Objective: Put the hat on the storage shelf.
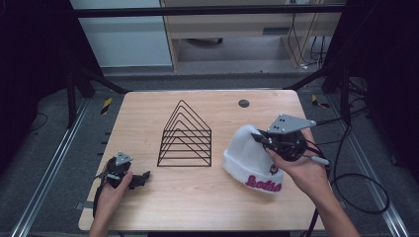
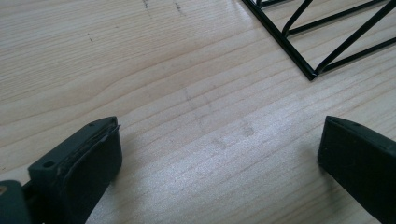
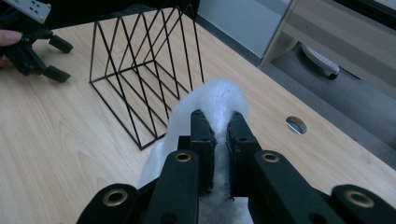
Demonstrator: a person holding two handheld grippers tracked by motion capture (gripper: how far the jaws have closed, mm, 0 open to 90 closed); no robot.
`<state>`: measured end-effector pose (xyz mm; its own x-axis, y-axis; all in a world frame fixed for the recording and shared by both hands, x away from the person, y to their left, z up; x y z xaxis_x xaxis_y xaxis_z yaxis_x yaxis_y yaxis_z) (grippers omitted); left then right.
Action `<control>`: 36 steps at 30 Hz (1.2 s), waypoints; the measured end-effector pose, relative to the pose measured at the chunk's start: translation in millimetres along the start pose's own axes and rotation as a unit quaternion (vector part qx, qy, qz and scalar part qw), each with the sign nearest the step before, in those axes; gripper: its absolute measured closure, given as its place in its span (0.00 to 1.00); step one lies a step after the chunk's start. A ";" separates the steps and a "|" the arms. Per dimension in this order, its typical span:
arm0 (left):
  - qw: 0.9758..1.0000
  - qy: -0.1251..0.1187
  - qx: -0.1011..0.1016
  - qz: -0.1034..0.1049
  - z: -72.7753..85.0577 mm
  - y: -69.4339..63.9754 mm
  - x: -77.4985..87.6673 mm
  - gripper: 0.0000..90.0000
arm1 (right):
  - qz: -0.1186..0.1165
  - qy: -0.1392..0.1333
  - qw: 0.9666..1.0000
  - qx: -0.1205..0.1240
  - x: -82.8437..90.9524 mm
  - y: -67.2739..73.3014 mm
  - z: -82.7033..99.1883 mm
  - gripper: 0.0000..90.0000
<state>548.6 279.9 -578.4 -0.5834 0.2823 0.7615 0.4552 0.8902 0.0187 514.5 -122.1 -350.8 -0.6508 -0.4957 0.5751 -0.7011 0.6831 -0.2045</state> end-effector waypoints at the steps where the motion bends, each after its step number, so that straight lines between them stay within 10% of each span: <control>1: 1.000 0.000 0.000 0.000 0.0 0.0 0.1 0.00 | 0.001 0.000 1.000 0.002 1.1 -1.3 -3.5 0.94; 7: 1.000 -0.015 -0.001 -0.003 -6.5 2.5 8.3 0.04 | 0.010 -0.015 1.000 0.011 9.0 -12.1 -26.9 0.94; 20: 0.992 -0.123 -0.025 0.000 -90.9 10.7 106.9 0.04 | 0.041 -0.056 0.997 0.028 13.4 -43.6 -86.5 0.94; 36: 0.980 -0.163 -0.088 0.078 -175.7 -53.3 138.2 0.08 | 0.045 -0.120 0.991 0.035 7.3 -52.8 -155.7 0.94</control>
Point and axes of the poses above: each handheld gripper's, and its own axes: x roughly backward along the jaws, z roughly out of its underside, y roughly to its left, the point moved 10 cm from there along -x, roughly forward along the jaws, and after that the axes turned 5 degrees about y, right-handed, at the moved point
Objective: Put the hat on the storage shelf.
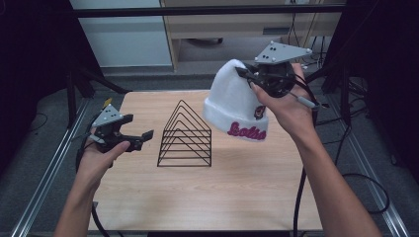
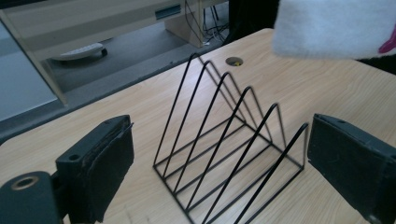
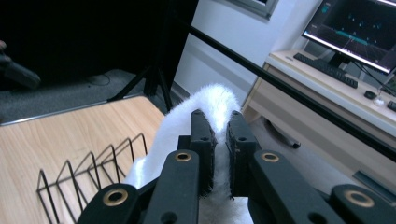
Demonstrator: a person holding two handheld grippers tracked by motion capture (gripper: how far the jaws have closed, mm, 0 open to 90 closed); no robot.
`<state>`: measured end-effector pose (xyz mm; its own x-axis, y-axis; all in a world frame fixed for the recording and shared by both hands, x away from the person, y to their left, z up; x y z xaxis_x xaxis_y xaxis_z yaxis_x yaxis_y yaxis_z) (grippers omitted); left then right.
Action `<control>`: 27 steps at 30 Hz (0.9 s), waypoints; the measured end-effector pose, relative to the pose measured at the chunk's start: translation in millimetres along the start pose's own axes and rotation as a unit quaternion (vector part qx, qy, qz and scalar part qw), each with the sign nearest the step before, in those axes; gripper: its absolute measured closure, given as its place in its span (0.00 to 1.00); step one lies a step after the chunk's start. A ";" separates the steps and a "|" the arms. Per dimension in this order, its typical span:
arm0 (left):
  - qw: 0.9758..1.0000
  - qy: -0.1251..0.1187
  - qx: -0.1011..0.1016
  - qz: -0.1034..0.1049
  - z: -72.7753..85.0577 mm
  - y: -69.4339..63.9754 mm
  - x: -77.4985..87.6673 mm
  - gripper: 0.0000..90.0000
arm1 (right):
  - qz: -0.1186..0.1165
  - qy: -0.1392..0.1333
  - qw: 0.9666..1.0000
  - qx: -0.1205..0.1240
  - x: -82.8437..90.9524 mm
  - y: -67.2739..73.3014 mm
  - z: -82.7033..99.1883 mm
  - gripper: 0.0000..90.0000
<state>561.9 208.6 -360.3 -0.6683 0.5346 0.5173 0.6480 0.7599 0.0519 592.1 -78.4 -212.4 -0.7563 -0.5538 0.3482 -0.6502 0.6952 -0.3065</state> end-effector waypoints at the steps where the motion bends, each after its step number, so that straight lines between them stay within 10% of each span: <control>1: 1.000 -0.001 -0.003 0.000 -3.0 -1.9 -1.5 0.08 | -0.001 -0.001 1.000 0.001 -1.5 0.7 -3.3 0.94; 27: 1.000 -0.007 -0.017 0.025 -29.7 -23.6 -17.6 0.17 | -0.030 -0.049 0.998 -0.007 -23.4 20.3 -48.4 0.94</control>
Point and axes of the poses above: each handheld gripper's, and its own axes: x roughly backward along the jaws, z roughly out of its underside, y roughly to its left, the point moved 10 cm from there along -x, roughly forward along the jaws, and after that the axes turned 5 degrees about y, right-handed, at the moved point
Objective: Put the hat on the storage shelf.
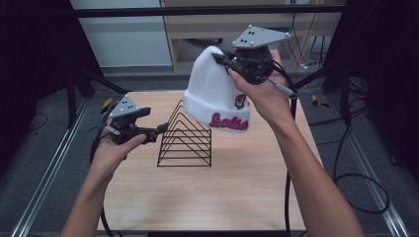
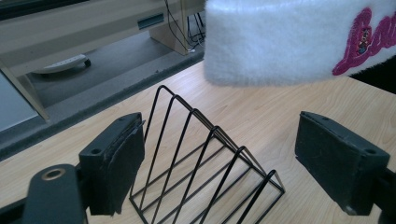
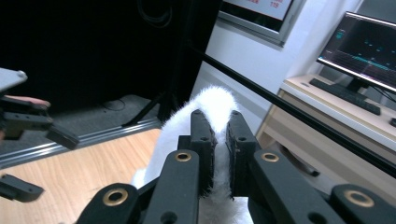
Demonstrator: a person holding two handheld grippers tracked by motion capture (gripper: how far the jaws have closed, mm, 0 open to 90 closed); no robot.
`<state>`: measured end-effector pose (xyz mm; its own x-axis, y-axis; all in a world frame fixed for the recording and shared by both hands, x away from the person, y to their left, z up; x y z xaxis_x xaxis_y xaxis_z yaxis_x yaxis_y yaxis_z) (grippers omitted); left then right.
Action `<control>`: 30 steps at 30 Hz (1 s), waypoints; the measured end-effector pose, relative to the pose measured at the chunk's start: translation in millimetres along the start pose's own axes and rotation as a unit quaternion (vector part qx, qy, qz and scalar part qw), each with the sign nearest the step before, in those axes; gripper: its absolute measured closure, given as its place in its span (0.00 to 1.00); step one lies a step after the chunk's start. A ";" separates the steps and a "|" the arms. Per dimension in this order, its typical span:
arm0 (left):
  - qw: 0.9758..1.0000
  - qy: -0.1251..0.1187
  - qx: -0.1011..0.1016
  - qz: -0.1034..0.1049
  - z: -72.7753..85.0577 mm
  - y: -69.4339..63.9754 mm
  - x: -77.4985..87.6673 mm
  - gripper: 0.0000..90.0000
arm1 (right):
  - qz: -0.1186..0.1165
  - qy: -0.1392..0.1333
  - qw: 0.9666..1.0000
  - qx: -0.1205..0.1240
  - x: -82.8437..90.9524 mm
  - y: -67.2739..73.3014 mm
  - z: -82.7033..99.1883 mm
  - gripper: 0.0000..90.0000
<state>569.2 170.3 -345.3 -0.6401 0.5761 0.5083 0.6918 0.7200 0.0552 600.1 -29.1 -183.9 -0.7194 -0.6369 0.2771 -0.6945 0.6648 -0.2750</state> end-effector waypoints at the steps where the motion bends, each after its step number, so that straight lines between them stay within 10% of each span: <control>1: 1.000 0.001 -0.001 -0.001 -0.6 0.3 -0.3 0.18 | -0.001 -0.002 1.000 0.001 -0.4 1.4 -1.5 0.94; 30: 1.000 0.002 0.009 0.015 -6.0 6.1 -20.3 0.17 | -0.061 -0.036 0.997 0.010 -14.6 51.9 -24.6 0.94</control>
Point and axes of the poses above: each handheld gripper's, and its own axes: x roughly backward along the jaws, z roughly out of its underside, y roughly to its left, the point moved 10 cm from there along -x, roughly forward along the jaws, and after that the axes turned 5 degrees about y, right-handed, at the moved point
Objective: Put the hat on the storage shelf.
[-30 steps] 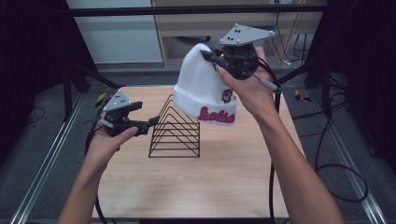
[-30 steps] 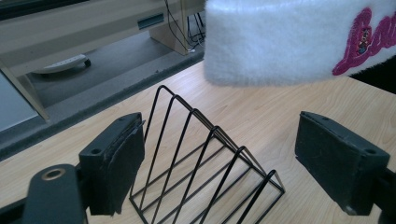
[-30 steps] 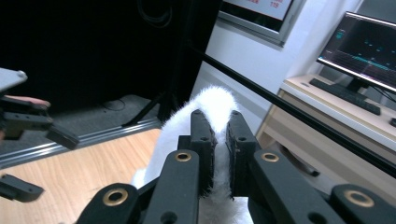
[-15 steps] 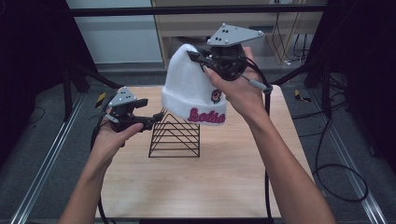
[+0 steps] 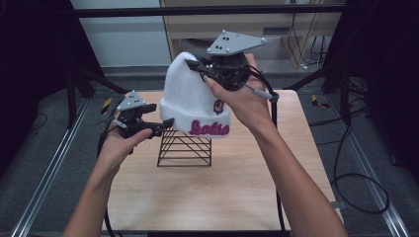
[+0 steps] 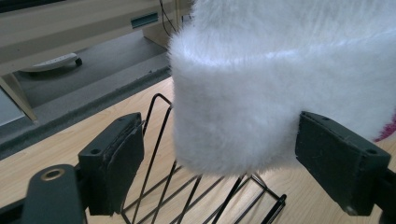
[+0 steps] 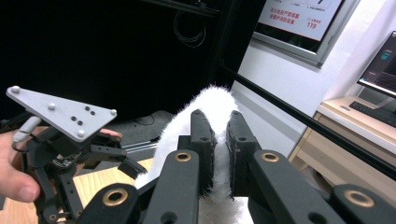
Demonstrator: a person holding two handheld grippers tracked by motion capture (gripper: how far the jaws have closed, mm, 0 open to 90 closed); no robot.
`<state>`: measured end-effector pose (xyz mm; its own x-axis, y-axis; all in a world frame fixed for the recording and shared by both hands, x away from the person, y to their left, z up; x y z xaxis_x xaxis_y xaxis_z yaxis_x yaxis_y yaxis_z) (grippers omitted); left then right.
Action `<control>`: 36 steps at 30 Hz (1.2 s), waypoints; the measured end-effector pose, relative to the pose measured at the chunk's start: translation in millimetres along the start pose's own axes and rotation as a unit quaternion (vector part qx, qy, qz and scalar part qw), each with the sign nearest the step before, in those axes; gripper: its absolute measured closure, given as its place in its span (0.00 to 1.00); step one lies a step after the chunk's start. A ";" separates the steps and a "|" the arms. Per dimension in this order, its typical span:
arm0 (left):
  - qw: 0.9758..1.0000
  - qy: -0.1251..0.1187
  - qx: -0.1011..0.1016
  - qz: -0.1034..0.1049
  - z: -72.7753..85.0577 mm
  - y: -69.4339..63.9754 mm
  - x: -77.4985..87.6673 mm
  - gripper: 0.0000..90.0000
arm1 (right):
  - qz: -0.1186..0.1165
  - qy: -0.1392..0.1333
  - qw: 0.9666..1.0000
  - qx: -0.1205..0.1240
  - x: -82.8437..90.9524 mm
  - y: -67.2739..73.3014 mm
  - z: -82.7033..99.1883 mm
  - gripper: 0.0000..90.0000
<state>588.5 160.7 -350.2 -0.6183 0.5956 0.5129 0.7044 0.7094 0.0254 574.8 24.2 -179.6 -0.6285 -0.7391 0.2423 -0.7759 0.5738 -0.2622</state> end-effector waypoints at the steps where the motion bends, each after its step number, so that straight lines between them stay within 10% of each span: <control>1: 1.000 0.000 0.001 0.000 0.1 0.5 0.0 0.16 | -0.002 -0.001 1.000 0.000 -0.2 1.1 -0.5 0.94; 15: 1.000 0.002 0.003 0.014 0.3 -3.9 -6.2 0.17 | -0.013 -0.005 1.000 0.005 -3.3 8.1 -3.2 0.94; 30: 1.000 0.000 0.014 0.019 -0.8 -4.0 -4.5 0.73 | -0.015 -0.001 1.000 0.007 -4.8 8.1 -0.2 0.94; 36: 1.000 0.001 0.009 -0.004 0.2 -1.5 -0.2 0.80 | -0.008 0.005 1.000 0.005 -8.5 -0.6 5.5 0.94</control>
<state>587.4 159.6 -350.5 -0.6225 0.5890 0.5153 0.6935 0.7203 0.0145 580.9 28.3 -186.7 -0.6165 -0.7444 0.2565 -0.7853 0.5580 -0.2682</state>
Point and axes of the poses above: each handheld gripper's, and its own axes: x roughly backward along the jaws, z roughly out of its underside, y roughly to its left, the point moved 10 cm from there along -x, roughly forward along the jaws, and after that the axes turned 5 degrees about y, right-handed, at the moved point
